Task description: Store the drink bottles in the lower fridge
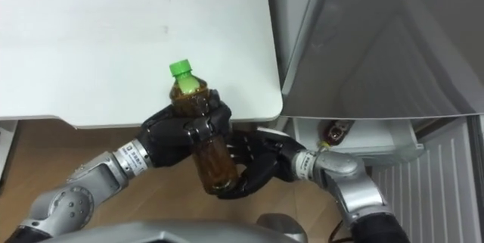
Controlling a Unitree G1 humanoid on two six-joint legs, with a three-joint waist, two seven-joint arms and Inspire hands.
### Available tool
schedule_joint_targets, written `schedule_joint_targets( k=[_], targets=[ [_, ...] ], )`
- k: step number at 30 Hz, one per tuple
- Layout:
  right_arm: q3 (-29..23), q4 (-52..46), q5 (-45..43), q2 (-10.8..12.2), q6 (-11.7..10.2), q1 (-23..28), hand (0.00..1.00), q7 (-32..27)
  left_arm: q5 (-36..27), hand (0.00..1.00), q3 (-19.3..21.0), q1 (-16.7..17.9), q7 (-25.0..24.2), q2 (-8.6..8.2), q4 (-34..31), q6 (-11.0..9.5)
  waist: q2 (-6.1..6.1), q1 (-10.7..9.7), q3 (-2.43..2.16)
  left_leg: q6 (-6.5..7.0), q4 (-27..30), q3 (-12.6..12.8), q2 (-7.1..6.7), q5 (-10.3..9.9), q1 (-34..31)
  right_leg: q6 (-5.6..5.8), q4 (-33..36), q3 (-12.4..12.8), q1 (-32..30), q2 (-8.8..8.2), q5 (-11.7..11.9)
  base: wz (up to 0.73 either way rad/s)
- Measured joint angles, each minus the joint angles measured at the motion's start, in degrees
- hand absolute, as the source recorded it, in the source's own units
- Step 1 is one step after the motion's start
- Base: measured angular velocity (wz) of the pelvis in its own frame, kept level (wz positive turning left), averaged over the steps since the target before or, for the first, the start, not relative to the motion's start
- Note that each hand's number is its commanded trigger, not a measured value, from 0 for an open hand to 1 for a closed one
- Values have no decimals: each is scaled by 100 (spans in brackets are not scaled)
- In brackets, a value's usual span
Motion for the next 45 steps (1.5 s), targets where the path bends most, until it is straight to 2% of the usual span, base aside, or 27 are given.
schedule_joint_targets(
  k=[4,11,23,30,36,39,43,45],
  targets=[
    [160,33,0,-110,-16,-17,0,16,15,100,-84,-22,-48,34,194,-30,6,5,10,0,-1,128,16,0,-49,-7,63,122,-138,16,0,-16],
    [487,178,-2,-320,-16,-9,0,197,471,100,-405,-147,-240,130,503,-102,-34,-3,19,0,21,129,8,0,-222,-16,97,148,-334,10,9,-2],
    [661,28,140,-403,-16,-26,0,413,576,100,-660,-455,-292,324,722,-102,-41,2,19,1,182,125,16,-1,-468,-27,93,127,-499,4,38,0],
    [794,19,232,-483,-17,-19,0,503,693,100,-678,-486,-294,314,707,-121,-55,16,10,1,200,123,16,-1,-471,-27,104,131,-500,14,39,0],
    [960,5,603,-501,-43,-26,0,607,917,100,-722,-605,-305,304,691,-132,-113,23,-14,6,218,117,21,-4,-472,-27,112,164,-494,11,43,0],
    [983,32,633,-498,-97,-24,0,711,1135,100,-720,-614,-292,278,493,-236,-129,27,-14,22,218,115,30,-14,-460,-26,102,164,-480,18,59,0],
    [1022,51,692,-498,-168,-14,0,734,1340,100,-720,-644,-230,191,325,-563,-117,22,-3,50,209,129,34,-32,-385,-23,82,160,-400,21,65,-2],
    [1038,55,770,-498,-188,-12,0,730,1340,100,-719,-661,-164,130,323,-636,-105,21,9,61,207,130,36,-40,-384,-16,83,157,-404,26,70,0]
  ],
)
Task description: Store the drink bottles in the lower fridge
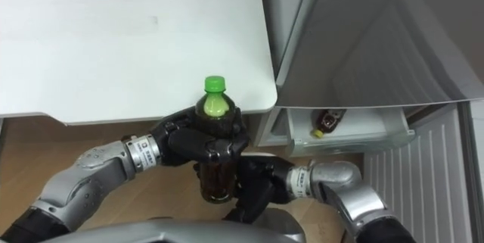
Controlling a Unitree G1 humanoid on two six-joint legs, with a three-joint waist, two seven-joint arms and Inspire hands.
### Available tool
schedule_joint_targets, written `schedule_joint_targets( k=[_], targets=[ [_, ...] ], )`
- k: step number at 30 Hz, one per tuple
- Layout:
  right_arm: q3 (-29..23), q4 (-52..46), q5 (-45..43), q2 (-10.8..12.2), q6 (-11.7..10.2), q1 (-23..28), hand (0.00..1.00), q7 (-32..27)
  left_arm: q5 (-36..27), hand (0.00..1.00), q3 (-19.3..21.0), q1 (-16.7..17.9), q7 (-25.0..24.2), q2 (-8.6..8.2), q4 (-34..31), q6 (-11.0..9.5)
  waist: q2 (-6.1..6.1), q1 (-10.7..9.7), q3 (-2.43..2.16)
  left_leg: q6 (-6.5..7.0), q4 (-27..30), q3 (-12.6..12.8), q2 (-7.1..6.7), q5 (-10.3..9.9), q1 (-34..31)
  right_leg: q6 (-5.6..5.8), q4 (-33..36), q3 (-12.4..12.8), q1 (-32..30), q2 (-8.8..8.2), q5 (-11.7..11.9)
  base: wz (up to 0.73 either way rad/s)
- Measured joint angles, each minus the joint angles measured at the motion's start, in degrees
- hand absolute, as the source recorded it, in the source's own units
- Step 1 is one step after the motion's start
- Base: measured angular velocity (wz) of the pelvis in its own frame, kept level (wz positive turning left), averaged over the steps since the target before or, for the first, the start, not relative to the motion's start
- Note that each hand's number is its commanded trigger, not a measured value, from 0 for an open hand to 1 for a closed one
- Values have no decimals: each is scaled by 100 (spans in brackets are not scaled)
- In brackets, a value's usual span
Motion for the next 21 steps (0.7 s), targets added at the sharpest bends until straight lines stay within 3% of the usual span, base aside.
schedule_joint_targets(
  k=[5,21],
  targets=[
    [-26,24,117,0,-38,12,0,-2,241,100,4,0,8,-4,-171,-20,27,46,21,26,-49,90,9,-20,-23,3,43,68,-99,54,5,-7],
    [-42,28,720,3,-81,28,0,-197,369,100,36,-1,8,-28,-282,-242,14,-24,16,27,-42,165,5,-20,102,15,2,165,11,65,13,-3]
  ],
)
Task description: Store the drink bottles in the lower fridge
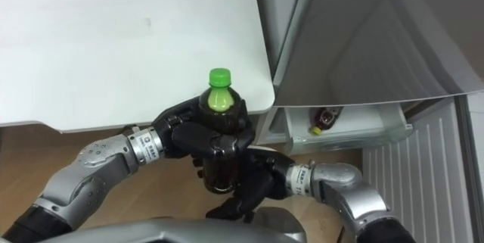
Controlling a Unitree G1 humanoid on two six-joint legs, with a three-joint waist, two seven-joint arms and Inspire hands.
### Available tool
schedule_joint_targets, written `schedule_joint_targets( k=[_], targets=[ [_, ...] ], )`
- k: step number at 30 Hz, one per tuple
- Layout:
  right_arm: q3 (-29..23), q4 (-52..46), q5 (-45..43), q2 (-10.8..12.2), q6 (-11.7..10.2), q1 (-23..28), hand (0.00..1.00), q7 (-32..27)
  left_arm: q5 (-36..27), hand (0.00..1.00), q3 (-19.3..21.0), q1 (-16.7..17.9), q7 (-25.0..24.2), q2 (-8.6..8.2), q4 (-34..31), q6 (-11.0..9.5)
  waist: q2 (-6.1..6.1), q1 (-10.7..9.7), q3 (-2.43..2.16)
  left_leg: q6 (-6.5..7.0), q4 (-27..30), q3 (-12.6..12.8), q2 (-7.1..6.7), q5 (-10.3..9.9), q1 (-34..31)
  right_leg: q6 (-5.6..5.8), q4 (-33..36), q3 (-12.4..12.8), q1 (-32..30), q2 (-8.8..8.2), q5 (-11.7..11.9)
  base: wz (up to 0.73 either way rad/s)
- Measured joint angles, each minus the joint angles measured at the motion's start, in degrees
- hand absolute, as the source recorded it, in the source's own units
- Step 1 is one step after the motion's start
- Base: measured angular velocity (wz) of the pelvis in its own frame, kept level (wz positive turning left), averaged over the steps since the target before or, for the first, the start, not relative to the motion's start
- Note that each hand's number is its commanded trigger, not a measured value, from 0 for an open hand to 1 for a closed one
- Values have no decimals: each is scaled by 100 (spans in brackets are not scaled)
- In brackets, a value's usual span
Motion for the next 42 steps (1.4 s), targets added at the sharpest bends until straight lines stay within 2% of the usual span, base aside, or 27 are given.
schedule_joint_targets(
  k=[8,13,20,21,22,23,32,36,42],
  targets=[
    [14,1,25,32,-24,9,0,-11,94,100,-121,9,0,14,23,-4,37,10,5,11,-70,-7,-1,-6,32,9,16,-15,-1,4,12,0],
    [58,49,234,47,-27,160,0,-164,98,100,-215,25,0,7,279,-7,61,8,-10,12,-76,0,-2,-5,50,8,23,-15,27,4,14,0],
    [66,168,634,185,-26,271,0,-419,99,100,-177,35,0,-27,392,-19,53,8,-8,13,-109,70,-11,-5,95,19,5,57,13,12,16,-5],
    [65,168,678,190,-26,281,17,-434,99,100,-170,37,-1,-33,392,-21,53,12,-8,13,-114,70,-12,-5,97,19,6,57,13,12,16,-3],
    [64,168,730,209,-26,289,73,-458,98,100,-153,41,-2,-41,392,-21,52,16,-9,13,-133,70,-14,-4,106,20,5,61,13,12,17,0],
    [64,169,823,248,-24,297,100,-497,98,100,-123,41,-7,-50,392,-21,51,12,-8,18,-163,70,-17,-1,125,21,3,63,15,11,18,0],
    [77,177,1500,264,-22,309,100,-773,70,100,-62,41,-36,-147,384,-126,58,23,-6,18,-190,74,-18,-1,174,30,-71,52,89,15,19,0],
    [136,174,1487,236,-18,308,100,-852,81,100,-66,34,-32,-174,383,-127,62,39,-8,18,-202,74,-16,-1,190,34,-92,56,102,20,24,0],
    [255,172,1487,200,-137,308,100,-873,-31,100,-58,35,3,-180,426,-82,81,39,-9,18,-203,76,-17,-1,189,40,-91,55,102,21,31,0]
  ],
)
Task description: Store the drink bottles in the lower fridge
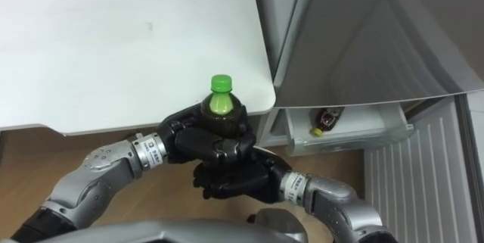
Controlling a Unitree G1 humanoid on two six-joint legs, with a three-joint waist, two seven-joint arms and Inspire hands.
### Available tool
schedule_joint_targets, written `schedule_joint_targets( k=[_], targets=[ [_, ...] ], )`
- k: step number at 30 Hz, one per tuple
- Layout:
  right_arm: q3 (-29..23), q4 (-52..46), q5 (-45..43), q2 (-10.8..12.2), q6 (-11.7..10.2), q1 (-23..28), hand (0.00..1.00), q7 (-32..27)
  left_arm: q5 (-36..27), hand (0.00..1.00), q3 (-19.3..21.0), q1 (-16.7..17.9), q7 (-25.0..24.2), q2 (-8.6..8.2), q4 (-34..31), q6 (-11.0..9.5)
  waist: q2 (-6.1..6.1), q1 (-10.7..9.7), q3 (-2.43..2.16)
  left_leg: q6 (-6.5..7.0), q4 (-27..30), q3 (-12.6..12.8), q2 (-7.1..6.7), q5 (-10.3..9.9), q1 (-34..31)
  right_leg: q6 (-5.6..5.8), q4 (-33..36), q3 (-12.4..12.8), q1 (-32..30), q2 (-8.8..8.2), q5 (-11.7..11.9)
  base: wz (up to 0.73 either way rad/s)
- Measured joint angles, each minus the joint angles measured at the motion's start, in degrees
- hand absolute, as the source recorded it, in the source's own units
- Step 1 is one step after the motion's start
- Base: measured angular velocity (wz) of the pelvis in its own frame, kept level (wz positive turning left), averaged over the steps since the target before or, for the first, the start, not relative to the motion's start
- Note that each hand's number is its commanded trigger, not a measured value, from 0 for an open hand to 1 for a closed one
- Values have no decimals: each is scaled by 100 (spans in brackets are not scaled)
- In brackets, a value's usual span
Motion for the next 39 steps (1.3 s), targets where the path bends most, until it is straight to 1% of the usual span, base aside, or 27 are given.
schedule_joint_targets(
  k=[3,4,5,6,7,15,19,21,23,26,30,33,35,38,39],
  targets=[
    [0,0,0,-2,-13,0,100,-27,-9,100,10,1,1,-37,2,11,22,-1,-7,0,-21,-1,0,0,0,1,-3,0,-6,3,1,0],
    [1,0,0,3,-13,0,100,-61,-6,84,7,1,4,-58,1,11,31,1,-10,0,-32,-1,0,0,0,1,-5,-1,-9,5,1,0],
    [1,0,0,8,-13,0,100,-97,5,33,6,1,7,-70,1,11,37,2,-11,0,-40,-1,1,0,1,0,-5,-1,-10,6,1,0],
    [3,0,0,6,-13,1,100,-98,6,14,2,1,7,-73,0,11,38,1,-12,0,-41,-1,1,0,1,0,-4,0,-10,7,2,0],
    [9,0,0,5,-13,4,100,-95,5,0,-5,1,7,-73,-2,11,39,0,-13,0,-41,-1,3,0,1,-1,-3,0,-9,9,2,0],
    [8,2,7,8,-13,9,100,-106,-11,0,10,2,-1,-106,-1,11,38,2,-13,0,-39,2,3,1,3,-1,-9,3,-6,9,3,0],
    [7,2,37,5,-13,8,100,-114,-12,0,24,2,23,-121,-22,11,38,22,-13,0,-15,63,10,1,2,-1,23,31,-14,5,4,-3],
    [-11,-6,74,22,-14,7,100,-124,-1,0,30,5,127,-119,-114,22,31,21,-16,0,-7,65,8,1,5,-1,30,43,-15,4,4,0],
    [-69,-16,91,72,-73,-11,100,-138,2,0,102,5,232,-139,-240,23,24,12,-17,0,-5,66,8,1,21,-1,13,54,-10,6,4,0],
    [-146,-46,111,107,-120,-18,100,-138,7,0,208,4,261,-166,-371,22,17,10,-16,0,-6,76,8,1,77,-1,17,67,36,9,3,0],
    [-165,-59,193,125,-132,-16,100,-135,8,0,234,4,345,-174,-482,22,7,14,-14,-1,-9,80,8,0,168,0,-9,72,103,12,3,0],
    [-166,-59,299,142,-266,-8,100,-126,14,0,265,5,409,-172,-672,21,6,6,-16,2,-6,77,9,-3,167,2,-8,63,106,15,4,0],
    [-203,-59,370,210,-456,-7,100,-98,14,0,328,5,474,-172,-919,21,16,-4,-17,8,-7,69,22,-12,168,-2,-10,60,116,29,7,0],
    [-221,-59,587,273,-570,-4,100,3,14,0,492,4,475,-178,-1202,4,57,-34,-25,0,-2,59,45,-18,171,-15,-20,69,169,53,30,0],
    [-227,-60,635,275,-577,-4,100,42,14,0,528,4,475,-178,-1250,-18,71,-35,-25,-1,0,60,48,-18,170,-17,-25,70,171,56,35,0]
  ],
)
